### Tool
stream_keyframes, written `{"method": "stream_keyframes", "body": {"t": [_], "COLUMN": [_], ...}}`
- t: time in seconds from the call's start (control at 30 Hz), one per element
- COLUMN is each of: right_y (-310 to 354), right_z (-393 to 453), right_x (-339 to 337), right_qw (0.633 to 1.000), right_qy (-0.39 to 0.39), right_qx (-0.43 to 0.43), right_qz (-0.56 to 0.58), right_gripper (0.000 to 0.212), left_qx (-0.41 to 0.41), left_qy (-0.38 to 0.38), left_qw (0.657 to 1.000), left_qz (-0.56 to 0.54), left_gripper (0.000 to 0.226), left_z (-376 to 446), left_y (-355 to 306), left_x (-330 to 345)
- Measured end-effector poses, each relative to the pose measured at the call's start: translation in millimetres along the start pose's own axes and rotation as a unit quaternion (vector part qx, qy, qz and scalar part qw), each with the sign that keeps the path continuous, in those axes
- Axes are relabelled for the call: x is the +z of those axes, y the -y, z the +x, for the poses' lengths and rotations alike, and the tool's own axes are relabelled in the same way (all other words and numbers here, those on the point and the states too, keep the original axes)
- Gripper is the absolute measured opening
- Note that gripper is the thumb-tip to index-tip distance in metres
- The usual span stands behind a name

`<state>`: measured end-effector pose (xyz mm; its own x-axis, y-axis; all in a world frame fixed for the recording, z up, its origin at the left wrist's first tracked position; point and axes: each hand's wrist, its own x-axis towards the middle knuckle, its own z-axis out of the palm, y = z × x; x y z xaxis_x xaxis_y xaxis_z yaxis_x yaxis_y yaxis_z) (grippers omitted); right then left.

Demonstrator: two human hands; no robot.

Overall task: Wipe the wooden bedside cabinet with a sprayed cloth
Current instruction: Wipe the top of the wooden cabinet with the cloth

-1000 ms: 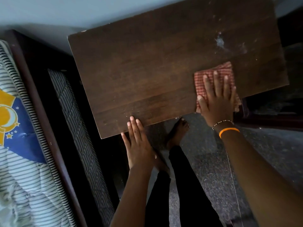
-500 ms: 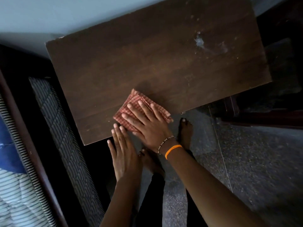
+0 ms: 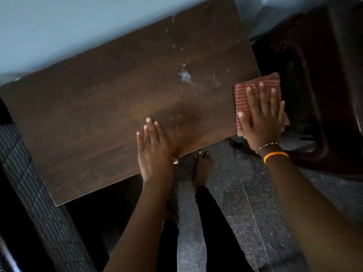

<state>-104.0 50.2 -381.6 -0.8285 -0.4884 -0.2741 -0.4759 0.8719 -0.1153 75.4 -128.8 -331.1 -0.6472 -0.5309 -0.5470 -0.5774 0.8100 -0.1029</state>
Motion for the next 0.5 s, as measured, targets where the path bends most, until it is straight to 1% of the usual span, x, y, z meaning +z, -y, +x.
{"method": "stream_keyframes", "body": {"t": [0.07,0.13,0.17,0.2,0.27,0.3,0.37,0.4,0.43,0.47,0.5], "right_y": [9,33,48,64,99,116,142,150,155,155,152], "right_z": [-2,-12,-18,-24,-38,-44,-45,-39,-28,-14,3], "right_x": [2,7,10,12,19,22,24,23,21,19,16], "right_qw": [0.998,0.993,0.993,0.996,1.000,0.998,0.987,0.976,0.958,0.937,0.919], "right_qy": [-0.014,-0.031,-0.033,-0.032,-0.017,-0.004,0.011,0.015,0.017,0.019,0.020], "right_qx": [0.062,0.109,0.110,0.084,-0.015,-0.065,-0.159,-0.219,-0.285,-0.345,-0.390], "right_qz": [0.017,0.020,0.022,0.024,0.018,0.012,-0.003,-0.011,-0.024,-0.041,-0.055], "right_gripper": [0.063,0.063,0.062,0.060,0.058,0.058,0.059,0.058,0.058,0.058,0.058], "left_qx": [-0.001,0.003,0.006,0.007,0.002,-0.003,-0.018,-0.034,-0.051,-0.068,-0.079], "left_qy": [0.005,0.003,0.001,-0.005,-0.013,-0.022,-0.082,-0.105,-0.105,-0.082,-0.051], "left_qw": [1.000,1.000,1.000,1.000,0.999,0.999,0.995,0.992,0.991,0.992,0.993], "left_qz": [-0.002,-0.006,-0.011,-0.020,-0.034,-0.033,-0.046,-0.058,-0.065,-0.069,-0.067], "left_gripper": [0.112,0.112,0.111,0.110,0.107,0.102,0.076,0.068,0.070,0.083,0.103], "left_z": [-1,-2,-2,-3,-2,-1,0,0,-1,-2,-4], "left_y": [-1,-1,-2,-1,0,0,-3,-2,0,2,4], "left_x": [-1,-2,-2,-2,-1,2,9,12,15,17,17]}}
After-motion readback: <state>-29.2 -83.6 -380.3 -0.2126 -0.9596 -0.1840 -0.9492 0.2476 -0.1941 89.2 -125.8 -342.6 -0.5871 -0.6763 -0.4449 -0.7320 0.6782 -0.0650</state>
